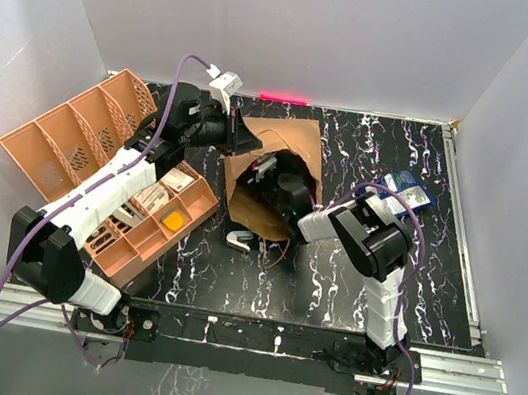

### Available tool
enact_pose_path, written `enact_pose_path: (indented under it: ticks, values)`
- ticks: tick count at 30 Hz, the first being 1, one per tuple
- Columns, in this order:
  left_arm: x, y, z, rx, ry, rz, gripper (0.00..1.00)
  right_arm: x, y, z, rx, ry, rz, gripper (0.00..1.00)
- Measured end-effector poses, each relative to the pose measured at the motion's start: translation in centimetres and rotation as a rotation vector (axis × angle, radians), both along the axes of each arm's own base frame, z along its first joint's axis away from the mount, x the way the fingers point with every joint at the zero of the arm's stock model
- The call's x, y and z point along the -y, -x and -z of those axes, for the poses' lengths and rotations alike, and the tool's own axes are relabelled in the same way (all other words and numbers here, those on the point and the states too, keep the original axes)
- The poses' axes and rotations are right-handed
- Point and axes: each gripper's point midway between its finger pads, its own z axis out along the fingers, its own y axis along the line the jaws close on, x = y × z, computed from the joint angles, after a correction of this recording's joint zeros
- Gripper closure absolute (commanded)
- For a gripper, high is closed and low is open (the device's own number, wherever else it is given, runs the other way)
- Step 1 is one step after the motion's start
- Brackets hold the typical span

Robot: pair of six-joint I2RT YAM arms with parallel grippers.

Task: Take the snacks out of the paper bag
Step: Pick up the snack from the paper bag.

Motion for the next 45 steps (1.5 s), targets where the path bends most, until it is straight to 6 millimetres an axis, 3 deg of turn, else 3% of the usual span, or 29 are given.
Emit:
enact_pose_path:
  ticks: [5,15,19,23,29,34,39,45]
  values:
    - [-0.3,-0.3,0.3,-0.003,-0.012,-0.022,1.0,0.4,0.8,-1.7,-0.021,-0.011,-0.008,0.93]
    - [-1.4,-1.6,0.6,-0.023,-0.037,-0.135,1.0,0.4,7.1,-4.7,-0.105,-0.09,-0.203,0.93]
    - [-1.5,-1.9,0.4,-0.031,-0.028,-0.16,1.0,0.7,8.3,-6.4,-0.119,-0.112,-0.227,0.93]
    - [-1.7,-2.2,-0.2,-0.039,-0.02,-0.19,1.0,1.2,9.6,-9.5,-0.1,-0.137,-0.254,0.93]
    - [-2.0,-2.5,-0.7,-0.051,-0.012,-0.22,1.0,2.9,12.9,-15.6,-0.086,-0.185,-0.289,0.93]
    - [-2.1,-2.6,-0.6,-0.079,0.0,-0.246,1.0,4.5,15.7,-19.1,-0.132,-0.207,-0.305,0.93]
    - [-2.2,-2.8,-0.8,-0.104,0.02,-0.277,1.0,7.4,18.7,-22.3,-0.16,-0.21,-0.273,0.93]
    - [-2.3,-2.9,-0.9,-0.122,0.027,-0.293,1.0,12.6,20.0,-28.8,-0.096,-0.231,-0.094,0.93]
